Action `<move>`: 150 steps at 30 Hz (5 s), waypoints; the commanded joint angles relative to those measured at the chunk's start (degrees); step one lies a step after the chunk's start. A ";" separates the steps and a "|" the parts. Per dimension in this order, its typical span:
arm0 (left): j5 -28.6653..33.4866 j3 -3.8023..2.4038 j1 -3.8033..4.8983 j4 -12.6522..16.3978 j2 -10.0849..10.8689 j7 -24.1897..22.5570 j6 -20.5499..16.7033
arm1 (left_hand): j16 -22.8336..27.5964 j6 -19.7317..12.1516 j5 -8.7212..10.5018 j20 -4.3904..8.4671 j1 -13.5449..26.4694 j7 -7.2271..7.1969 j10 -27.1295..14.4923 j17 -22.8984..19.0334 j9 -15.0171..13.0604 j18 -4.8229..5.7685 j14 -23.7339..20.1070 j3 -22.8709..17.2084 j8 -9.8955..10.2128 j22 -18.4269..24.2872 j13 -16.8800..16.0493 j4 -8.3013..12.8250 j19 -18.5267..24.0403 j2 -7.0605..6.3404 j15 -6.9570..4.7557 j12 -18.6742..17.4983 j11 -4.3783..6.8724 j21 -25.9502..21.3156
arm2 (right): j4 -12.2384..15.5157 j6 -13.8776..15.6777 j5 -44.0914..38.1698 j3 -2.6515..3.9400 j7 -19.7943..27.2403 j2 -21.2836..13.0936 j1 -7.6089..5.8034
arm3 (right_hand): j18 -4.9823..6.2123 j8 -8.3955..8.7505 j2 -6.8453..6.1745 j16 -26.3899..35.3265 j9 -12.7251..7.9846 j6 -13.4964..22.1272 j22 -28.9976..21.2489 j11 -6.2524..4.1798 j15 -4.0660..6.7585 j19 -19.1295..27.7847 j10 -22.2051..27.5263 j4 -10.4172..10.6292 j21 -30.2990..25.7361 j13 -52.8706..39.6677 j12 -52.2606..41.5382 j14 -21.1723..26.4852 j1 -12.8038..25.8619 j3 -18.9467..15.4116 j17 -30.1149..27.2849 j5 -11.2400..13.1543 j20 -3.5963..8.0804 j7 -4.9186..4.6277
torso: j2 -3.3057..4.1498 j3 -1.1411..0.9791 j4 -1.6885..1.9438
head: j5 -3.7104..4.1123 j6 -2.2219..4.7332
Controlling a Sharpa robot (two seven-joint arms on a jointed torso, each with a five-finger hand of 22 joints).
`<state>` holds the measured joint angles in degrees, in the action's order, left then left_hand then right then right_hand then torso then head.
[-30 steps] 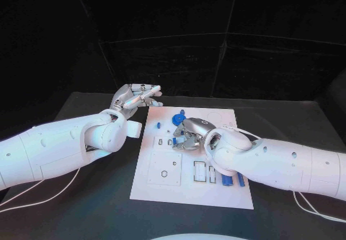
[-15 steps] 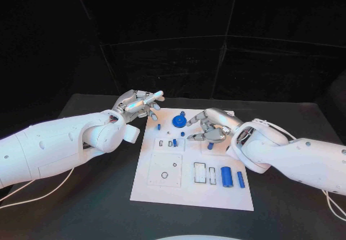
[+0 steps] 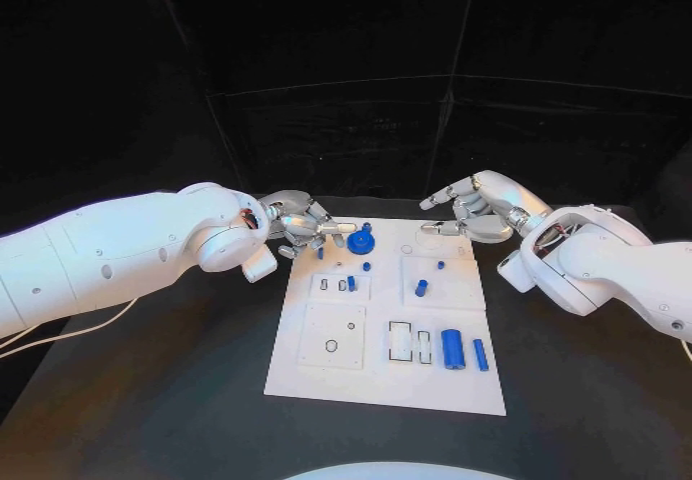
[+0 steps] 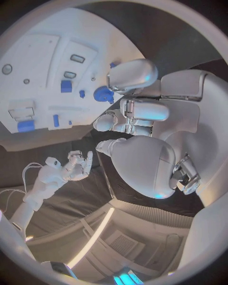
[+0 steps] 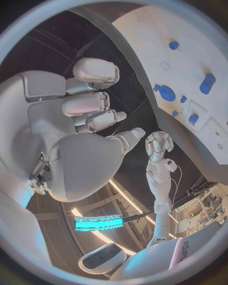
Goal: Assemble the parts on the task board
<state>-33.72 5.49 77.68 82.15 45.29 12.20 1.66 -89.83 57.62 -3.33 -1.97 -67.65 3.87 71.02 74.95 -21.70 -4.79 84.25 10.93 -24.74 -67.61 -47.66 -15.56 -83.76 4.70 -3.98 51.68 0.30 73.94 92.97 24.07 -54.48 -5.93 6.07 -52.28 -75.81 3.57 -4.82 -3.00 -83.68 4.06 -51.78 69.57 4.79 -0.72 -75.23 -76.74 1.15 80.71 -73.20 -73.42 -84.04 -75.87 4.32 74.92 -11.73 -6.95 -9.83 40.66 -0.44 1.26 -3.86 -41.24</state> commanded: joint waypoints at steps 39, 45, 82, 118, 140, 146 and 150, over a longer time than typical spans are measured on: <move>-18.52 6.78 3.19 -11.77 -15.93 18.45 15.94 | -0.17 -3.40 0.43 0.52 1.05 -0.71 2.78 15.05 -7.23 1.93 5.75 3.81 -6.65 -8.55 -9.84 -0.41 -2.26 2.27 -0.63 10.07 0.66 6.43 | -2.81 -2.86 4.15 0.05 -1.03 1.78 -0.51 | 1.50 -0.79 0.38 2.16 -0.02 0.43 -2.47 -0.02 0.29 1.67 1.18 0.47 -1.99 1.61 1.21 -2.33 -0.47 -4.33 -1.37 -6.31 0.13 0.02 | -0.92 -0.42 -0.04 | -0.53 -2.23; -18.54 6.90 3.15 -12.52 -16.60 18.53 16.31 | -0.17 -3.45 0.43 0.51 0.97 -0.70 2.75 15.05 -7.30 1.96 5.75 3.78 -6.69 -8.71 -9.84 -0.38 -2.29 2.29 -0.62 10.08 0.66 6.54 | -2.93 -2.85 4.13 0.05 -1.13 1.91 -0.51 | 1.50 -0.79 0.39 2.16 -0.02 0.44 -2.47 -0.02 0.29 1.67 1.18 0.48 -2.00 1.61 1.21 -2.33 -0.47 -4.34 -1.38 -6.34 0.13 0.02 | -0.94 -0.42 -0.02 | -0.53 -2.36; -18.55 6.95 3.07 -13.71 -18.71 18.65 17.12 | -0.17 -4.36 0.40 0.41 -2.84 -0.76 2.65 15.05 -9.46 2.06 5.75 1.76 -8.14 -9.68 -10.36 1.87 -2.18 2.56 -0.60 10.80 0.70 7.18 | -3.74 -3.32 4.12 0.05 -1.72 2.95 -0.51 | 1.54 -0.89 0.69 2.37 0.00 0.41 -2.71 -0.06 0.32 1.79 1.18 0.53 -2.18 1.69 1.21 -2.28 -0.61 -4.56 -1.64 -6.90 0.16 0.06 | -0.99 -0.45 0.05 | -0.54 -2.98; -11.45 6.95 3.05 -11.14 -16.08 17.84 12.47 | -0.17 -5.94 -5.82 0.09 -4.61 -0.55 2.80 15.05 -11.38 1.82 5.75 -38.52 -6.70 -9.09 -8.58 14.01 -1.48 -5.06 -0.75 8.71 0.27 6.15 | -4.40 -4.03 3.85 0.04 -2.29 3.44 -0.51 | 1.59 -1.11 1.13 2.53 0.02 0.32 -2.97 -0.13 0.39 1.87 1.15 0.24 -2.41 1.79 1.17 -2.31 -1.36 -4.72 -1.74 -7.89 0.23 0.11 | -1.05 -0.45 0.20 | -0.40 -3.22; -17.18 7.02 1.61 -2.49 -9.43 16.26 -2.22 | -0.17 -6.16 -5.49 0.40 -0.84 -0.74 3.52 15.05 -13.43 1.77 5.75 -46.61 -8.35 -9.40 -8.70 16.30 -1.64 -7.93 -0.67 9.22 0.89 6.17 | -4.96 -4.78 3.82 0.03 -2.29 3.19 -0.50 | 1.62 -1.13 1.12 2.63 0.02 0.33 -3.14 -0.11 0.39 1.97 1.20 0.34 -2.51 1.87 1.22 -2.28 -1.20 -4.90 -1.88 -7.86 0.24 0.10 | -1.16 -0.49 0.45 | -0.72 -3.47; -21.24 7.03 0.67 -2.36 -9.33 16.54 -3.89 | -0.17 -6.12 -5.46 0.41 -0.75 -0.76 3.51 15.05 -13.50 1.78 5.75 -46.71 -8.43 -9.43 -8.56 16.34 -1.66 -8.07 -0.68 9.12 0.90 6.19 | -4.93 -4.82 3.11 0.03 -2.24 3.13 -0.49 | 1.64 -1.17 1.18 2.72 0.01 0.34 -3.25 -0.13 0.40 2.03 1.24 0.29 -2.60 1.94 1.25 -2.27 -1.33 -4.99 -1.98 -7.56 0.25 0.11 | -1.15 -0.45 0.34 | -1.20 -3.41; -22.72 7.03 0.29 -2.50 -9.41 16.68 -4.47 | -0.17 -6.09 -5.44 0.41 -0.68 -0.77 3.52 15.05 -13.53 1.78 5.75 -46.75 -8.47 -9.43 -8.53 16.34 -1.66 -8.11 -0.68 9.10 0.91 6.19 | -4.95 -4.83 2.84 0.03 -2.26 3.10 -0.49 | 1.64 -1.17 1.18 2.72 0.01 0.34 -3.25 -0.13 0.40 2.03 1.24 0.28 -2.60 1.95 1.25 -2.27 -1.34 -5.00 -1.98 -7.54 0.25 0.11 | -1.14 -0.45 0.36 | -1.03 -3.45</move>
<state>-52.86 12.55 77.93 79.65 35.93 29.31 -0.42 -89.83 51.71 -8.87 -1.54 -68.79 3.29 74.22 74.91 -35.18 -3.09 83.85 -26.19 -33.08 -74.92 -56.24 -8.44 -83.99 -3.38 -4.80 60.58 1.23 80.11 87.94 19.67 -50.98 -5.95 3.64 -49.16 -76.18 4.45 -5.77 -1.86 -81.21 4.03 -51.78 66.41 4.71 -0.72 -73.61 -75.84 1.44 78.50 -71.33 -72.55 -84.05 -76.99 -0.40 72.99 -19.47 -6.53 -9.83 39.46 -0.90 1.66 -4.99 -44.68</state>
